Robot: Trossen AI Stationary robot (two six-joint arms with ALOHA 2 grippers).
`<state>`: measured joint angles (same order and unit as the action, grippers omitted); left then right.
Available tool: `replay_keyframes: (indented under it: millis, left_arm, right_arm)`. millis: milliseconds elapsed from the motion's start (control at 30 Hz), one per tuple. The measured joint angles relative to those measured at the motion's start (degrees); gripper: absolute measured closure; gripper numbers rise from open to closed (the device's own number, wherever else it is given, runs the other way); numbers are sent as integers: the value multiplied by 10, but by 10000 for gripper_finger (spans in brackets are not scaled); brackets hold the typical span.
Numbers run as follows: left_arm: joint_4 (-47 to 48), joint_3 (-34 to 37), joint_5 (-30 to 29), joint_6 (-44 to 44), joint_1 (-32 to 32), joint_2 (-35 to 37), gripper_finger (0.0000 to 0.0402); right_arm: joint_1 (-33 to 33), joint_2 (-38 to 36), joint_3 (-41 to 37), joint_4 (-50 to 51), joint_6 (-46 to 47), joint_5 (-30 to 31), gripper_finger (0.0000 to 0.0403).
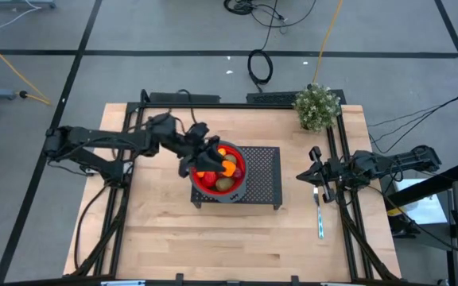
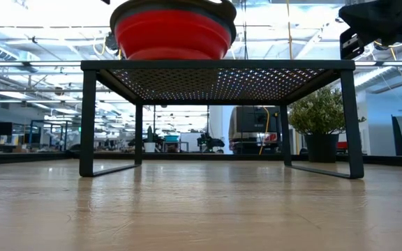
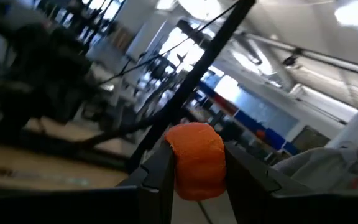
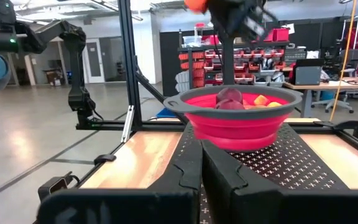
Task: Pick & Place Fruit
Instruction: Put the tangerine into the red colander on the shelf
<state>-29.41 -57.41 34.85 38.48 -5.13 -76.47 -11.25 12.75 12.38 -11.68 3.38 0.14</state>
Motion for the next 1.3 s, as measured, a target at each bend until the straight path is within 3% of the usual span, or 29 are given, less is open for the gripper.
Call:
replay_keyframes:
  millis: [267,467,567,633,733,867,1133,1300]
  left_arm:
    - [89,0,0,-9,-13,0,291]
    - [183,-34,-45,-103,-10,5,291]
    - [324,-99,-107,-187,-1,5,291]
    - [426,-144,-178,-236,9,3,291]
    - [529,-196,-271,-249,22,-1,291]
    - [580,-236,-339,-244,38,1,291]
    - [714,-249,-461,-203,72,0,291]
    - [745,-249,-491,-173,87,-10,291]
  right_arm:
    - [0,0,0,0,-10,0,403]
    - [0,0,0,0,-15,0,403]
    - [0,0,0,0,-15,0,403]
    - [0,0,0,0,-15,-1,403]
    - [0,0,0,1,-15,-2,403]
    - [0,0,0,0,-15,-2,403]
    - [0,0,0,0,-11,-4,403]
    - [0,0,0,0,-11,-4,403]
